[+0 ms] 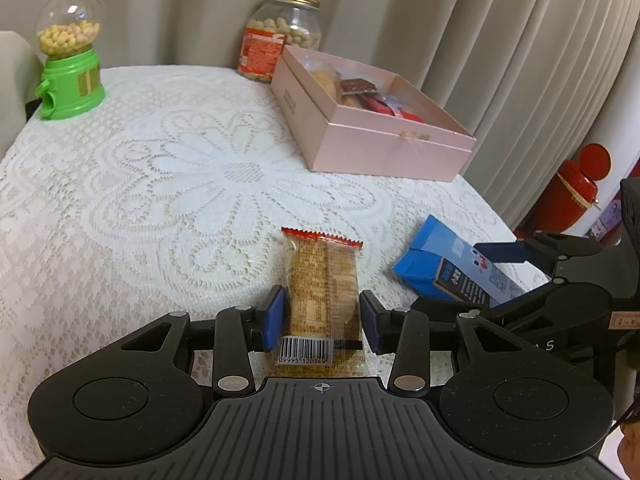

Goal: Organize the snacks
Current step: 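Carry both packets into the pink box and open both grippers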

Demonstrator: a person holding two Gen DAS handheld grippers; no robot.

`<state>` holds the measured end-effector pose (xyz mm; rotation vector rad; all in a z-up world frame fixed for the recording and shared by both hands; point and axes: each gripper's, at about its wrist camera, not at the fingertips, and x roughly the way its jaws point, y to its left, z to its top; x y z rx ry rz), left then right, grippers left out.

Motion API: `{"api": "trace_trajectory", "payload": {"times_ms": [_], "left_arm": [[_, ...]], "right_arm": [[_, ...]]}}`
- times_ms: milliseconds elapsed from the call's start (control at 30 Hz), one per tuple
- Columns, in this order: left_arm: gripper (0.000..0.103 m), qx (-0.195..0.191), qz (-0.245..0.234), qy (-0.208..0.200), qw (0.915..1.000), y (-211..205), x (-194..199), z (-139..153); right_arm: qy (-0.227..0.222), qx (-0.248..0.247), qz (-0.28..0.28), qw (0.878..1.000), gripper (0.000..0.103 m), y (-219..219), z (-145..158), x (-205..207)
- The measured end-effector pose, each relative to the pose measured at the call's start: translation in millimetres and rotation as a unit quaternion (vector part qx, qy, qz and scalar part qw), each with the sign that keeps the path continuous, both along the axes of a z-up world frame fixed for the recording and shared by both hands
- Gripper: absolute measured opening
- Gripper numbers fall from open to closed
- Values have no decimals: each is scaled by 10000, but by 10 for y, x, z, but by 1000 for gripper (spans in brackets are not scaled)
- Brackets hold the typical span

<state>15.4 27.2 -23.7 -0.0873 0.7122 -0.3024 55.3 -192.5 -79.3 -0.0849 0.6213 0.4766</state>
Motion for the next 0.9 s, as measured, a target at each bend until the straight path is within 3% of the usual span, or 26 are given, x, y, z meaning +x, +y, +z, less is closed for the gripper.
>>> {"api": "trace_trajectory", "payload": {"times_ms": [100, 233, 633, 767, 900], "left_arm": [[45, 59, -44, -45, 10000, -12, -16, -6], [45, 39, -41, -30, 10000, -6, -12, -2], [45, 342, 84, -78, 9993, -97, -24, 8], [41, -44, 214, -7, 9998, -21, 14, 75], [41, -310, 217, -725, 9966, -41, 34, 512]], "right_arm": [[15, -26, -49, 10000, 102, 15, 19, 4], [35, 21, -84, 10000, 91, 2, 114, -65], [-665, 352, -311, 9967, 90, -387, 512, -417], [-817, 694, -492, 9930, 90, -592, 639, -444], [-919, 1169, -626, 9869, 85, -824, 768, -472]]}}
